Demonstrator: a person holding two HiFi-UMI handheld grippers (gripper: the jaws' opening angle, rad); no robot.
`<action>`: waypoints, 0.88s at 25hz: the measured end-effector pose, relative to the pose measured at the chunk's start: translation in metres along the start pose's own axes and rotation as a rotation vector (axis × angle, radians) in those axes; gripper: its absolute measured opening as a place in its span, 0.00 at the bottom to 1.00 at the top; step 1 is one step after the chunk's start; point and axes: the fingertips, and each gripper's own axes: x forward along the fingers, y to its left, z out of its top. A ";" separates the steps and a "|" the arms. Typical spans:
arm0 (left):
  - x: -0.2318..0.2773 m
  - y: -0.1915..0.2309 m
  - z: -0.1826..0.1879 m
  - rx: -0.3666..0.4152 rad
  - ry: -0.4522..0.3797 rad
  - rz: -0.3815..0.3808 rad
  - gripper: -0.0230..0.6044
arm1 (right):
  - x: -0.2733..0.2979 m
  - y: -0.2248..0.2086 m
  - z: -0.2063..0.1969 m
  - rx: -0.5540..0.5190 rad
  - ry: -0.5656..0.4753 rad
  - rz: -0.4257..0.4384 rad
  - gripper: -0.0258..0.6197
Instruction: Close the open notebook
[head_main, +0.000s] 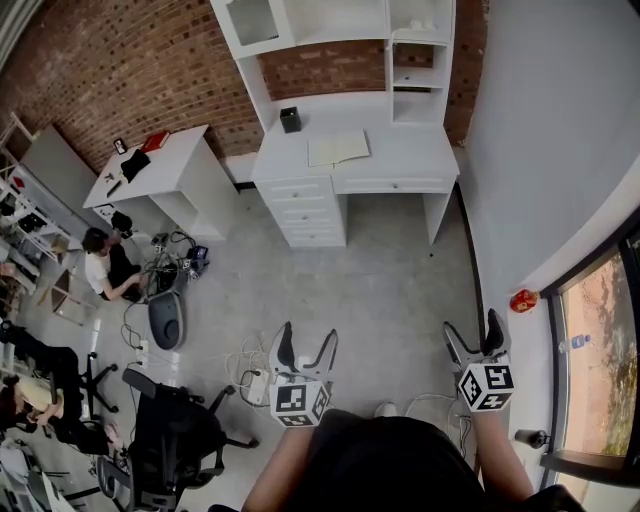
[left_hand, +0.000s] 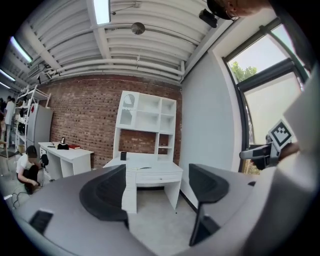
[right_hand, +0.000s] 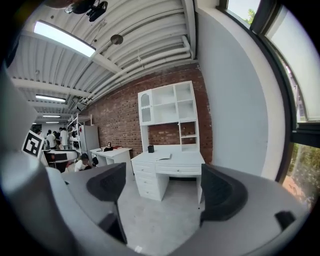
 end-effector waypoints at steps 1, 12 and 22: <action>0.000 0.003 -0.002 -0.006 0.003 0.012 0.62 | -0.002 -0.003 -0.002 0.000 0.001 -0.017 0.75; -0.008 0.001 -0.021 0.021 -0.007 0.044 0.62 | -0.011 0.002 -0.023 0.003 0.054 0.055 0.76; 0.009 0.006 -0.046 0.006 0.069 0.032 0.62 | 0.006 0.009 -0.048 -0.024 0.106 0.067 0.76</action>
